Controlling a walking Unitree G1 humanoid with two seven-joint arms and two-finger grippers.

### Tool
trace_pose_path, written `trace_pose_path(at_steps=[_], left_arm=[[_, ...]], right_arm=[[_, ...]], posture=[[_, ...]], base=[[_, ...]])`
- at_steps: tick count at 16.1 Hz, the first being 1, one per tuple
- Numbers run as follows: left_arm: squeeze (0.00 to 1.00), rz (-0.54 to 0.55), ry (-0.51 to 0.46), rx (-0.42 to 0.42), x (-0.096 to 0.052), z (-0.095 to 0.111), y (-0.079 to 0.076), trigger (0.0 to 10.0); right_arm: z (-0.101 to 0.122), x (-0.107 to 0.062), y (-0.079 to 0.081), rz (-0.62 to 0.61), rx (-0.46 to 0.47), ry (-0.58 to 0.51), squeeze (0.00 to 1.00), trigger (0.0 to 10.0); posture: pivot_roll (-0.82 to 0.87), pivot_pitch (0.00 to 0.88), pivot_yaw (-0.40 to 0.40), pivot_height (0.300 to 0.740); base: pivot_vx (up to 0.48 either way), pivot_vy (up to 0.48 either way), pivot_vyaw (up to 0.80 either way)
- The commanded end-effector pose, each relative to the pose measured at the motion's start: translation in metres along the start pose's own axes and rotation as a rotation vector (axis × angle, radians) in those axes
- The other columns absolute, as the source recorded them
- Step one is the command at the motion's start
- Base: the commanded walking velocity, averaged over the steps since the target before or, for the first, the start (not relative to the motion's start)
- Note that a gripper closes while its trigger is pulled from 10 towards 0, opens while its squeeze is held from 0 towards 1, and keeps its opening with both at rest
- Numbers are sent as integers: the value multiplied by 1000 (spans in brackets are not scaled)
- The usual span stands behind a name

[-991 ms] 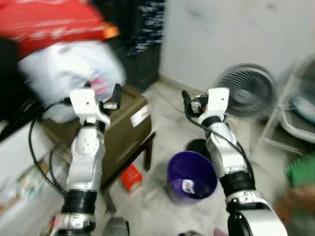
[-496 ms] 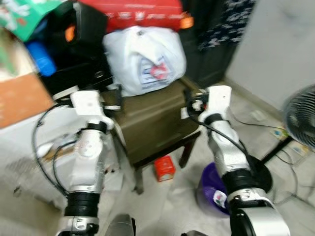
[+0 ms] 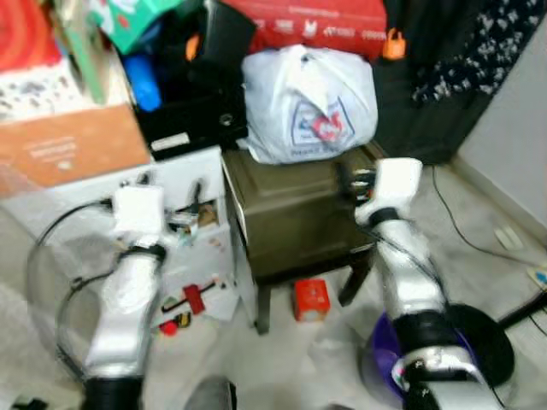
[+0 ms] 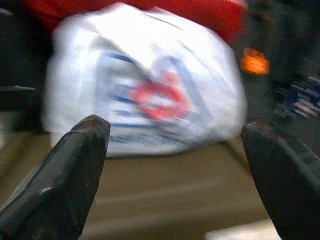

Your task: Clean up the room

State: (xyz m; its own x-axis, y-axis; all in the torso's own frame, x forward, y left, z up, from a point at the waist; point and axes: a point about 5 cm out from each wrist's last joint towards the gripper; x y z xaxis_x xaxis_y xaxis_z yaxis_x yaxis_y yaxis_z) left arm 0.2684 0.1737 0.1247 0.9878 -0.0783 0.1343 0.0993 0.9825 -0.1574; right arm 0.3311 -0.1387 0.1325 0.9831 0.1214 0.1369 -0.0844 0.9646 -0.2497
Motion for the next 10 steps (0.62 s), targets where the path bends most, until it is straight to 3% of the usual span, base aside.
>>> trace_pose_path(at_steps=[1, 3, 6, 8, 10], left_arm=[[0, -11, -15, 11, -2, 5, -5, 10000], [0, 18, 13, 35, -16, 3, 2, 10000], [0, 95, 79, 85, -51, 1, 20, 10000], [0, 129, 94, 95, -63, 2, 24, 10000], [0, 128, 107, 95, -66, -1, 23, 10000]], right_arm=[[2, -4, -5, -5, -31, -12, 0, 10000], [3, -22, -4, -7, -41, -17, 0, 10000], [0, -75, -16, -50, -67, 52, 0, 10000], [-6, -98, -21, -75, -63, 112, 0, 10000], [-10, -113, -19, -77, -65, 151, 0, 10000]], posture=[[24, 0, -11, 740], [22, 0, -9, 740], [16, 0, -7, 740], [6, 0, 3, 740], [-14, 0, 12, 740]], base=[[0, 0, 469], [0, 0, 0], [0, 0, 0], [0, 0, 0], [0, 0, 0]])
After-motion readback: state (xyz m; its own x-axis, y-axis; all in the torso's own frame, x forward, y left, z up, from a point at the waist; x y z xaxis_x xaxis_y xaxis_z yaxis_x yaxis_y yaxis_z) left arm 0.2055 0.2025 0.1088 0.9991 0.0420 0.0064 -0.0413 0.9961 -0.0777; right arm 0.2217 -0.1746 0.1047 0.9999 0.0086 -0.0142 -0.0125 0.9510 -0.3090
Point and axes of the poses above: a point about 5 cm out from each wrist's last joint towards the gripper, its own x axis pointing out of the wrist towards the gripper, its own z axis along the axis of the wrist's last joint, y = z × x, and after that the axes turned 13 degrees about -x, right-handed
